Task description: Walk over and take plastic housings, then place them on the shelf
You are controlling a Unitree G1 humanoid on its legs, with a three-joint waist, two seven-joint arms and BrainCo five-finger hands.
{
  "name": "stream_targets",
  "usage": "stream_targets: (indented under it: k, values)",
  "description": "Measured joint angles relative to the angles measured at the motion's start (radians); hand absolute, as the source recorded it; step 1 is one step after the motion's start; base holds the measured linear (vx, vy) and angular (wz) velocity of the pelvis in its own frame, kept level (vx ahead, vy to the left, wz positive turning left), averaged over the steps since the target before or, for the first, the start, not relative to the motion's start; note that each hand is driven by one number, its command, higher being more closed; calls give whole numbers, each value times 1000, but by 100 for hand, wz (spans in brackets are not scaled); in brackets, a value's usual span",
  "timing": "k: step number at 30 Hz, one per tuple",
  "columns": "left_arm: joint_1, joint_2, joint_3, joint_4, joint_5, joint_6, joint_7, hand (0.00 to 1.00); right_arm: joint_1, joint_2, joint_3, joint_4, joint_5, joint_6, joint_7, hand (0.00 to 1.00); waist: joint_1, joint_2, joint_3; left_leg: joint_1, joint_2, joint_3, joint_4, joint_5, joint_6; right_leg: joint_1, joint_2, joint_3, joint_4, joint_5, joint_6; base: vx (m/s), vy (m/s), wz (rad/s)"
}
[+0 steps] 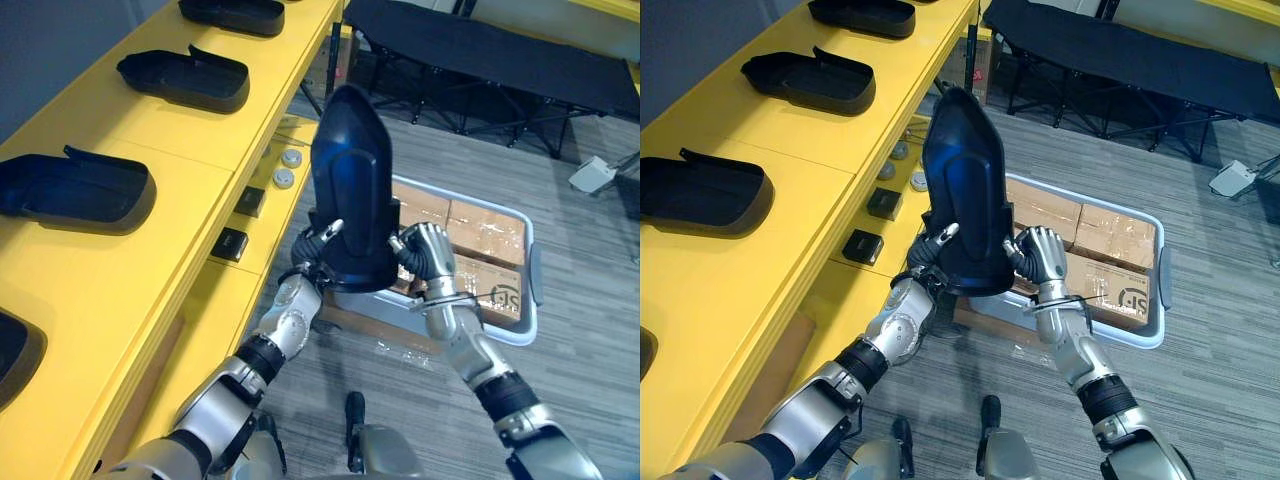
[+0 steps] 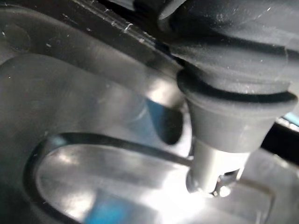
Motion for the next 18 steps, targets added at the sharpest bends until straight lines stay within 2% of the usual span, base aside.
stream_targets:
  k: [4,10,11,18]
  values:
    - [15,-1,-3,0,-3,0,0,100,20,27,1,-1,0,0,-26,100,9,-29,-13,7,0,-9,-16,8,-2,8,1,-12,-7,0,0,-1,0,7]
    - [21,-2,-21,0,15,-3,-4,100,31,31,8,-5,0,8,-50,100,13,-33,-15,33,-3,-11,-28,8,-2,34,1,-15,-15,0,0,1,5,1]
    - [22,-2,-23,0,28,-4,-4,100,37,31,8,-9,1,10,-53,0,13,-33,-15,39,-3,-10,-33,8,-2,39,1,-14,-19,0,0,0,0,0]
    - [25,-23,-35,-2,84,-55,-4,100,78,30,11,-27,45,12,-93,0,13,-34,-14,42,-2,-4,-41,8,-3,38,2,-12,-23,0,0,0,0,0]
